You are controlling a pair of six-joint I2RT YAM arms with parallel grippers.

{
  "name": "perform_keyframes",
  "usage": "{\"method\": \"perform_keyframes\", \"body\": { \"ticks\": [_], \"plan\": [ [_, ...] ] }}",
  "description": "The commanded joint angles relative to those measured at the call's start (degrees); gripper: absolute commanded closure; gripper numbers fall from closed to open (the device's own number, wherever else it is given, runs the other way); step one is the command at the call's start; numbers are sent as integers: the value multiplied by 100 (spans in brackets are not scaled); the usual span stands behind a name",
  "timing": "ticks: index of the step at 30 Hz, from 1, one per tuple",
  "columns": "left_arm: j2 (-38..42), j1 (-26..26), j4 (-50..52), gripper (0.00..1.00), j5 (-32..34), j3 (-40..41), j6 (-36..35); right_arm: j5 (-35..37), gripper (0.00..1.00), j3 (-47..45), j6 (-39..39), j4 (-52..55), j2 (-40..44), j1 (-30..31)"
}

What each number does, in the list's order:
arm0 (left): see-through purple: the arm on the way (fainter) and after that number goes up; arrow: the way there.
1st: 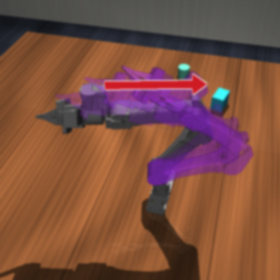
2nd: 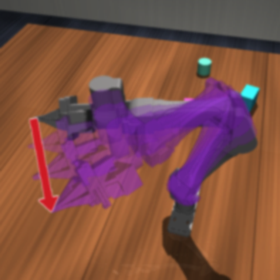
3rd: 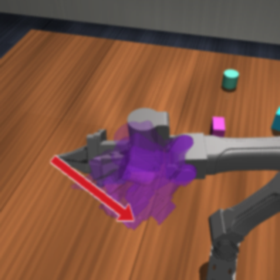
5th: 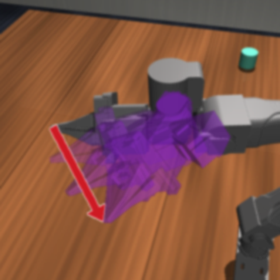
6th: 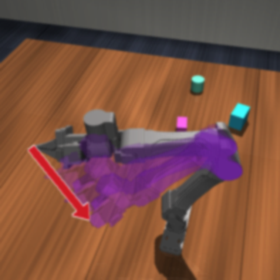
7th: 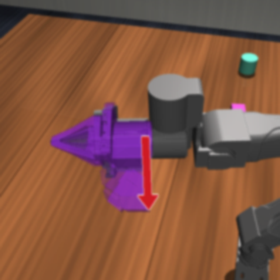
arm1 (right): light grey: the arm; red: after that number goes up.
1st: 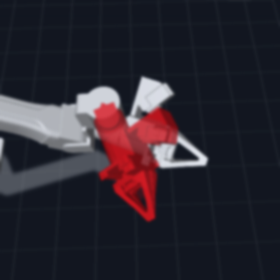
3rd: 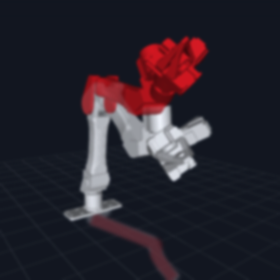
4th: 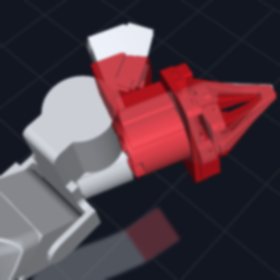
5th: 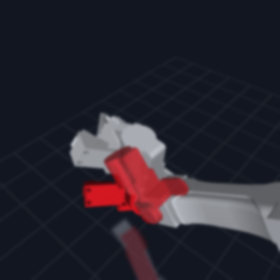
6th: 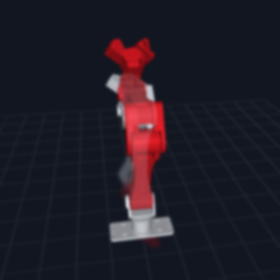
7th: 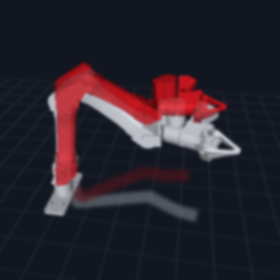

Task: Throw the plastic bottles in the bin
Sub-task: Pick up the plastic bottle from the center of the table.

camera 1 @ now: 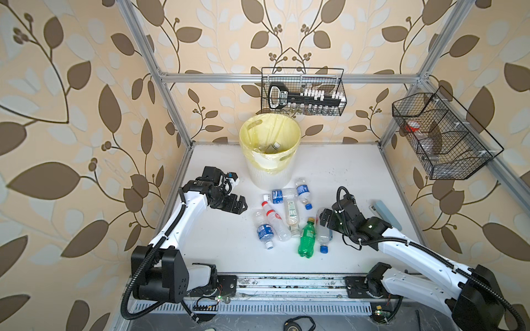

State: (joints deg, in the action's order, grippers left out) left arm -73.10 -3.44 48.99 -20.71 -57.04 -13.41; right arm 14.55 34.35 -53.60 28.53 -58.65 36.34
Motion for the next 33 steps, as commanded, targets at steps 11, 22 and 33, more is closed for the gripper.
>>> {"method": "perform_keyframes", "body": {
  "ticks": [11,22,33],
  "plan": [
    [258,-30,23,1,72,176,-382,118,17,-63,-235,-317,-602,54],
    [237,-25,-48,1,185,180,-391,10,20,-31,-178,-589,-1011,57],
    [190,-25,-52,1,259,183,-412,-78,28,-178,-152,-928,-1266,-19]
  ]
}}
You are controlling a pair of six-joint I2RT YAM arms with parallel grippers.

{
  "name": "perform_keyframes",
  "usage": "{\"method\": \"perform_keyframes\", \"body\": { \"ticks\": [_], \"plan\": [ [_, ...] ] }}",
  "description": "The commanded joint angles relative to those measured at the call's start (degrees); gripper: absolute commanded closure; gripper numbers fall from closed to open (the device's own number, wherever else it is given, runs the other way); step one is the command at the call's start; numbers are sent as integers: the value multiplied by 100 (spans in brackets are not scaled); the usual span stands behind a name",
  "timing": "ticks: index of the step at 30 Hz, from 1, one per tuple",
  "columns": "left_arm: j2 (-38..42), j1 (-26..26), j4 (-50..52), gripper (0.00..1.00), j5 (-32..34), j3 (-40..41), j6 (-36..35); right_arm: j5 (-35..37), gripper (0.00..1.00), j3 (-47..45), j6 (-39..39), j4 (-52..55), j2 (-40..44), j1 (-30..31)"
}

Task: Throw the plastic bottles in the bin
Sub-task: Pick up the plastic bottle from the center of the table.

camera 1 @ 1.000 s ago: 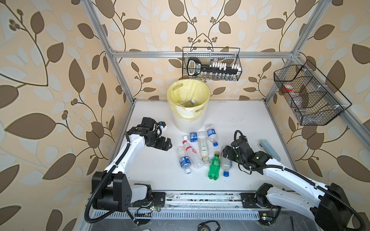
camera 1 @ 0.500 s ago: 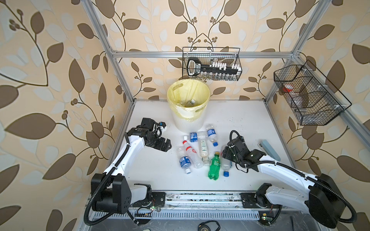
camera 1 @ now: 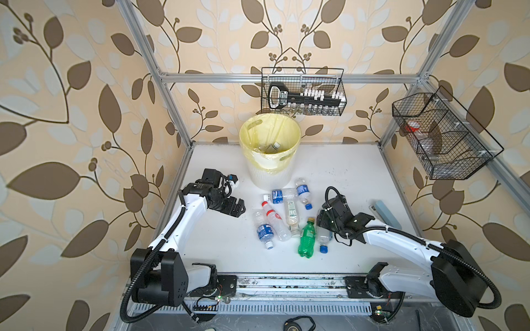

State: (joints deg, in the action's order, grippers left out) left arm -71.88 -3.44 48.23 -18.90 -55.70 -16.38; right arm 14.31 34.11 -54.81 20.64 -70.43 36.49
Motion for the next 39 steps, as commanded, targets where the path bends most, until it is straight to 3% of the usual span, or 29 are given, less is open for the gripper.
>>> {"method": "perform_keyframes", "body": {
  "ticks": [1,8,25,39],
  "plan": [
    [69,-29,12,1,103,59,-121,-108,29,-166,-27,-182,-120,-61],
    [145,-18,3,1,202,85,-146,-22,45,-101,6,-110,-200,-71],
    [77,-16,64,1,184,54,-173,516,46,225,75,612,943,126],
    [361,26,-16,1,177,97,-155,38,47,565,604,184,1434,-235]
  ]
}}
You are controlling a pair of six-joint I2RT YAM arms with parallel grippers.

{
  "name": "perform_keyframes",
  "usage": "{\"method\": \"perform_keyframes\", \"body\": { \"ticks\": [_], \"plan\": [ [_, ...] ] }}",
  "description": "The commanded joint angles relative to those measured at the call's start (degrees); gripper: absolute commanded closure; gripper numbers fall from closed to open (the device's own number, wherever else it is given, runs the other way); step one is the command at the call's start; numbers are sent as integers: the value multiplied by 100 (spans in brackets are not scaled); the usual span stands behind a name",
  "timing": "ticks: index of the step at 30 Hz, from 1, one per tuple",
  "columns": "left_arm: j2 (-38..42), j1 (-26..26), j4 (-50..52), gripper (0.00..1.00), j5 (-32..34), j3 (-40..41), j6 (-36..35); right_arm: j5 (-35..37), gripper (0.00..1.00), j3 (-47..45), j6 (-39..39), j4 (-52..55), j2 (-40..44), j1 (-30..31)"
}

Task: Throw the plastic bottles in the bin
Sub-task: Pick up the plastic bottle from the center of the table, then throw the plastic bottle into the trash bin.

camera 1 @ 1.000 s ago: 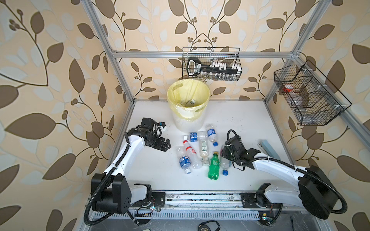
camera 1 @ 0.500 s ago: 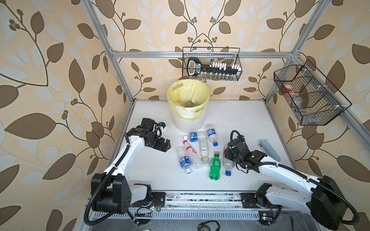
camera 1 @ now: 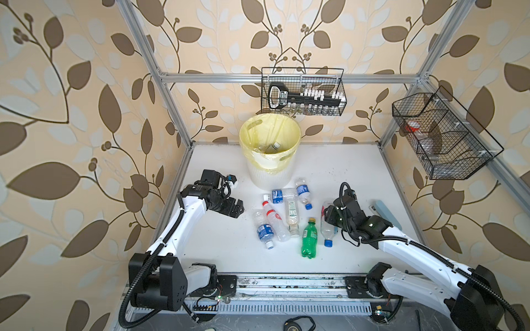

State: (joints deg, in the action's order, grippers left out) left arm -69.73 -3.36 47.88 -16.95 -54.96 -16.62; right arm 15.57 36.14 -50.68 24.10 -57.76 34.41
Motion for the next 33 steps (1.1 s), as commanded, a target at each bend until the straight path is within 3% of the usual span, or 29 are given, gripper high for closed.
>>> {"method": "perform_keyframes", "body": {
  "ticks": [1,14,33],
  "plan": [
    [131,27,21,1,-19,29,-140,-98,47,440,234,-181,222,-48],
    [195,53,37,1,-115,30,-157,-519,47,1285,973,-858,449,-179],
    [188,145,81,1,-186,8,-153,-706,49,3265,1741,-1376,240,-184]
  ]
}}
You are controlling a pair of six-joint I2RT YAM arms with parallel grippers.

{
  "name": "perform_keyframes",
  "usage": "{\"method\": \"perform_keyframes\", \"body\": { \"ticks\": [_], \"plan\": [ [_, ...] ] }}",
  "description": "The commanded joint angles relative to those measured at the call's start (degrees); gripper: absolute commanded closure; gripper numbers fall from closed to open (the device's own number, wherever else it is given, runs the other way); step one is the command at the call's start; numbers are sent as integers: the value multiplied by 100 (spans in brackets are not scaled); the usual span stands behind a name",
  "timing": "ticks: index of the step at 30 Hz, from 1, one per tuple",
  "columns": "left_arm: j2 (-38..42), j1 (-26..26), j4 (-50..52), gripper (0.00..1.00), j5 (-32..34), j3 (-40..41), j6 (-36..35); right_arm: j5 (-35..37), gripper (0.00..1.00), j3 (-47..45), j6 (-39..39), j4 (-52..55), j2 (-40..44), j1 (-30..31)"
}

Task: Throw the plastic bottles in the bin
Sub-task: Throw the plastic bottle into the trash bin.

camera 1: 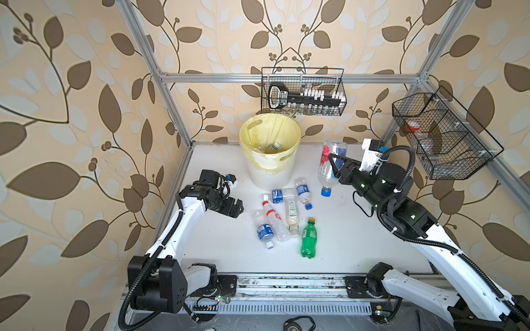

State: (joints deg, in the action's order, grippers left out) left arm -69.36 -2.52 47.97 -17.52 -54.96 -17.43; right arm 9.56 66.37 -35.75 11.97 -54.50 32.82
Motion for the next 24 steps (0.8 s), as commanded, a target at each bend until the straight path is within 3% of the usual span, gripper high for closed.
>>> {"method": "perform_keyframes", "body": {
  "ticks": [1,12,19,24],
  "plan": [
    [153,63,73,1,-134,6,-71,-106,49,270,300,-207,-100,-18],
    [160,139,53,1,-163,29,-85,-307,48,-159,431,-423,392,-7],
    [160,171,55,1,-164,32,-94,26,47,-733,343,-404,1023,213],
    [184,176,116,1,-363,20,-155,42,47,-521,493,-324,818,395]
  ]
}}
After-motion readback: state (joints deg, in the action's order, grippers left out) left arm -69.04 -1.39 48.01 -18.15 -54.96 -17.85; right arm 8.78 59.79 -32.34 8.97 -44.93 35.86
